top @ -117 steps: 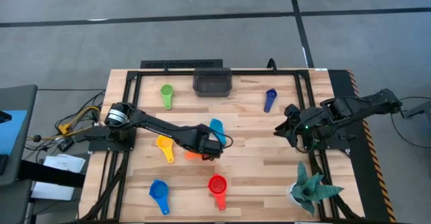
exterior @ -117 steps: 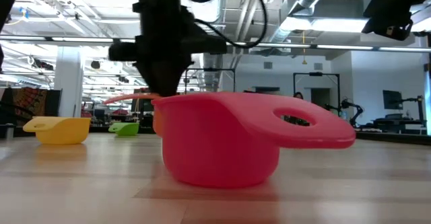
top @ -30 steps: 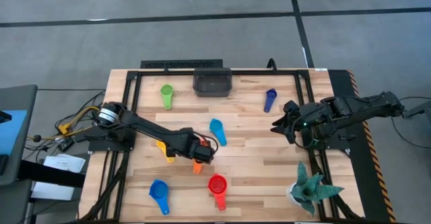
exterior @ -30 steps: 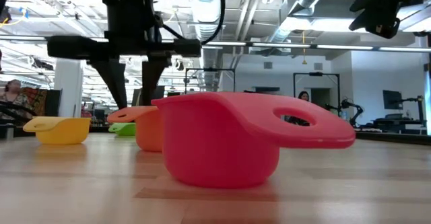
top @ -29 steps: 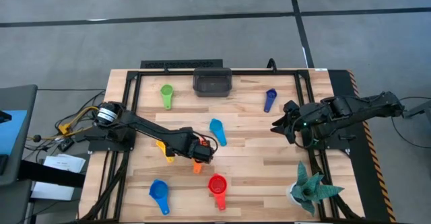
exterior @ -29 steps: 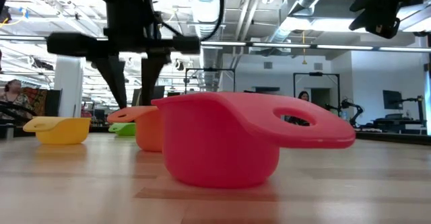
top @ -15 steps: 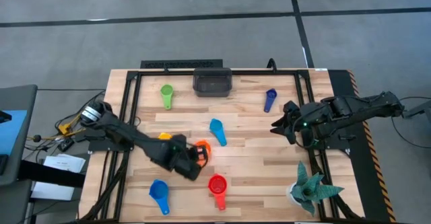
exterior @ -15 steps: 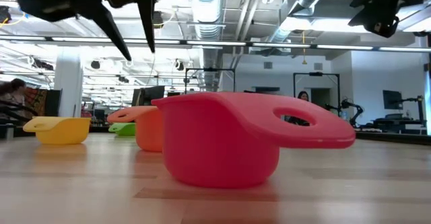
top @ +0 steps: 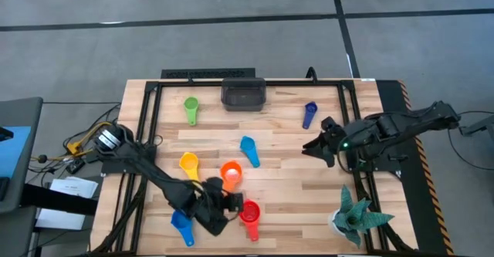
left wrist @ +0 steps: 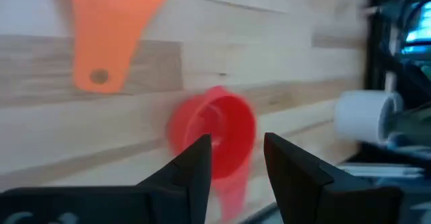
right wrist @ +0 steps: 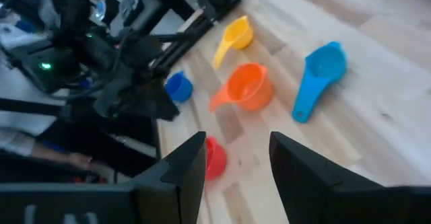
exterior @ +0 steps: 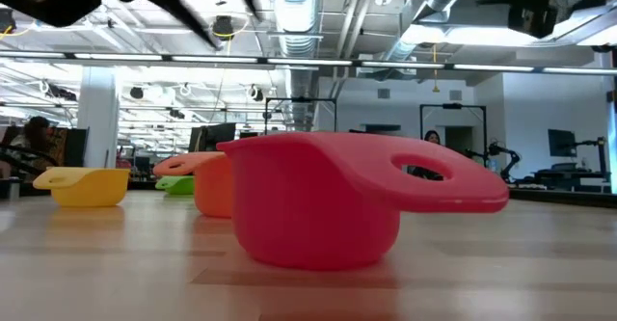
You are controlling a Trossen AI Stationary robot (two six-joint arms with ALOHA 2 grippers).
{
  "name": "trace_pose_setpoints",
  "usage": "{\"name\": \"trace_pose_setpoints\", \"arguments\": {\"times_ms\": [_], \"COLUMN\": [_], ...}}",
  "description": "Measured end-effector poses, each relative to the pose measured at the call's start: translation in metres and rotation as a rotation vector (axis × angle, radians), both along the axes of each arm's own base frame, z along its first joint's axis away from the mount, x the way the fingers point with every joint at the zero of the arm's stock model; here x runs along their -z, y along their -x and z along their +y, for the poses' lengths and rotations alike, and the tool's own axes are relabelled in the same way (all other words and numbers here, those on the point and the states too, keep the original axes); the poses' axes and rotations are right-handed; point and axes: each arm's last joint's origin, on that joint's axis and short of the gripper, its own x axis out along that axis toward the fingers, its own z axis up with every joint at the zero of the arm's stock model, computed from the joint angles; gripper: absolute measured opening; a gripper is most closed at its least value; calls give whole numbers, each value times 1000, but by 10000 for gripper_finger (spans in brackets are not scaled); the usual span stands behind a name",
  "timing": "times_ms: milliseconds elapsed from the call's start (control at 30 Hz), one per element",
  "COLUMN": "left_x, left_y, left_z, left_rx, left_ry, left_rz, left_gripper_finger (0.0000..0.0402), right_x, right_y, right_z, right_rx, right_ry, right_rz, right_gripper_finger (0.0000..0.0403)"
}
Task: Nest measuring cups in basket
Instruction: Stack the red measuring cup on top of the orange measuring cup
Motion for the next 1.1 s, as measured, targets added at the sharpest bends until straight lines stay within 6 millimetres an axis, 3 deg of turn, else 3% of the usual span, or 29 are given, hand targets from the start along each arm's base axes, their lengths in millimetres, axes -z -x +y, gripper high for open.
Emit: {"name": "trace_pose_setpoints", "arguments": {"times_ms": [167, 433, 1100], "left_x": [10, 19, 22], "left_y": [-6, -12, -21], "left_z": [-12, -16, -2], "left_rx": [46, 94, 184], "left_ry": [-27, -58, -166], "left_rz": [22, 56, 101], "left_gripper_finger": [126, 126, 125], "right_x": [4, 5, 7], "right_y": [-12, -19, -17], "right_z": [13, 32, 38], "right_rx": [-50, -125, -193], "right_ry": [-9, -33, -65], "right_rz": [6, -18, 2], "right_gripper_finger": [185, 181, 168]}}
